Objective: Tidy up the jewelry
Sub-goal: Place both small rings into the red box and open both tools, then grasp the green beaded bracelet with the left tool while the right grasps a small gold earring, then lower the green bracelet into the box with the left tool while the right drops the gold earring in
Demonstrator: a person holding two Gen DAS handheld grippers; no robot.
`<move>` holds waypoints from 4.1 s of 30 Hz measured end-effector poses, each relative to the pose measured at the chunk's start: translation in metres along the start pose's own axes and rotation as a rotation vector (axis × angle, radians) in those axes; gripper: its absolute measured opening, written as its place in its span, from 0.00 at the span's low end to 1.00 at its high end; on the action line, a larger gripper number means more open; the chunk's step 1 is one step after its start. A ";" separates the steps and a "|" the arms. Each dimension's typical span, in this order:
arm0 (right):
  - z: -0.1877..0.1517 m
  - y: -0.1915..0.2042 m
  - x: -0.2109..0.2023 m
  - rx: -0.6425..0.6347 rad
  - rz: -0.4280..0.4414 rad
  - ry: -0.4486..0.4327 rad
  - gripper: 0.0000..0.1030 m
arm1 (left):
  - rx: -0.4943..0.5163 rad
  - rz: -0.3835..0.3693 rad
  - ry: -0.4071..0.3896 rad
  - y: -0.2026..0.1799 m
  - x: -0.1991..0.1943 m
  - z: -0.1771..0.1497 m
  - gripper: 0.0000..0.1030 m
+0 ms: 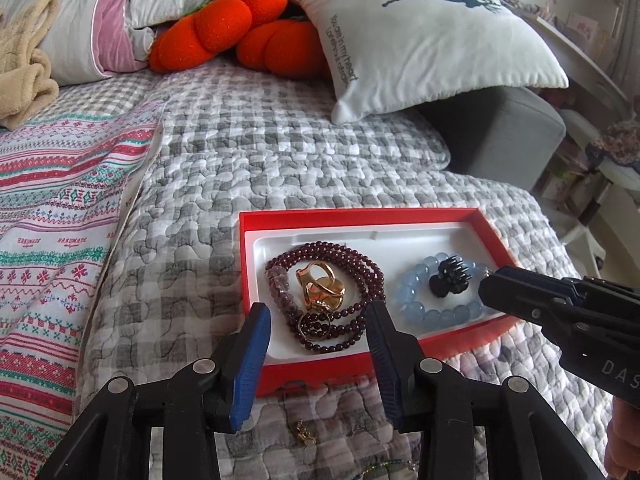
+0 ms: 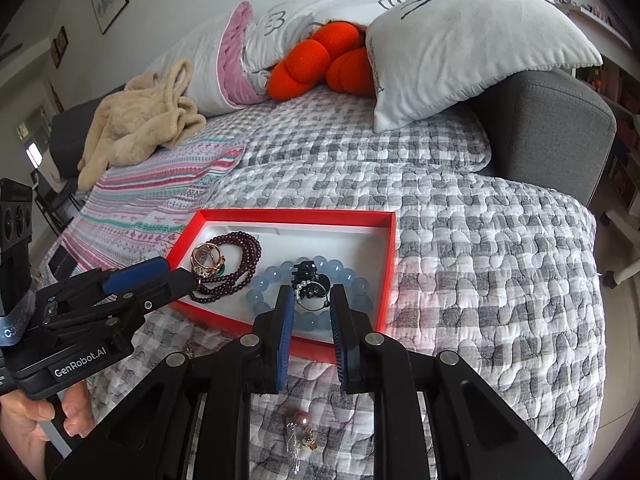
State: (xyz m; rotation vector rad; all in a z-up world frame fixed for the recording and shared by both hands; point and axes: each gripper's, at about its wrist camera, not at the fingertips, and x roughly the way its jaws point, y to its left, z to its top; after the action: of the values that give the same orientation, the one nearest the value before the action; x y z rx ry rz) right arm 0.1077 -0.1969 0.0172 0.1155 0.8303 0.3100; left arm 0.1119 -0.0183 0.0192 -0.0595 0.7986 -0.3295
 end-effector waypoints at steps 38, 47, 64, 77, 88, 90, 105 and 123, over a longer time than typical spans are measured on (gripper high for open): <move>-0.090 -0.005 -0.031 -0.093 -0.128 0.144 0.67 | 0.143 0.019 0.145 -0.004 -0.031 -0.092 0.82; -0.093 0.000 -0.033 -0.114 -0.121 0.154 0.68 | 0.203 -0.049 0.160 -0.028 -0.026 -0.095 0.82; -0.093 0.001 -0.032 -0.133 -0.132 0.154 0.68 | 0.282 -0.030 0.147 -0.048 -0.011 -0.095 0.63; -0.092 0.000 -0.026 -0.118 -0.135 0.163 0.68 | 0.253 -0.023 0.126 -0.037 -0.023 -0.087 0.51; -0.079 -0.012 -0.010 -0.057 -0.144 0.148 0.66 | 0.212 -0.014 0.119 -0.021 -0.029 -0.086 0.51; -0.076 -0.011 -0.007 -0.064 -0.149 0.146 0.59 | 0.206 -0.015 0.114 -0.019 -0.031 -0.084 0.51; -0.084 0.023 0.004 -0.185 -0.161 0.168 0.12 | 0.178 -0.014 0.103 -0.006 -0.038 -0.080 0.51; -0.072 -0.008 -0.028 -0.089 -0.128 0.130 0.01 | 0.148 -0.009 0.080 0.000 -0.043 -0.074 0.51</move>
State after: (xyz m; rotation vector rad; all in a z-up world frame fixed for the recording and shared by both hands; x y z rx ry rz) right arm 0.0382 -0.2142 -0.0132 -0.0412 0.9466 0.2347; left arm 0.0315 0.0005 -0.0024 0.0898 0.8510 -0.4004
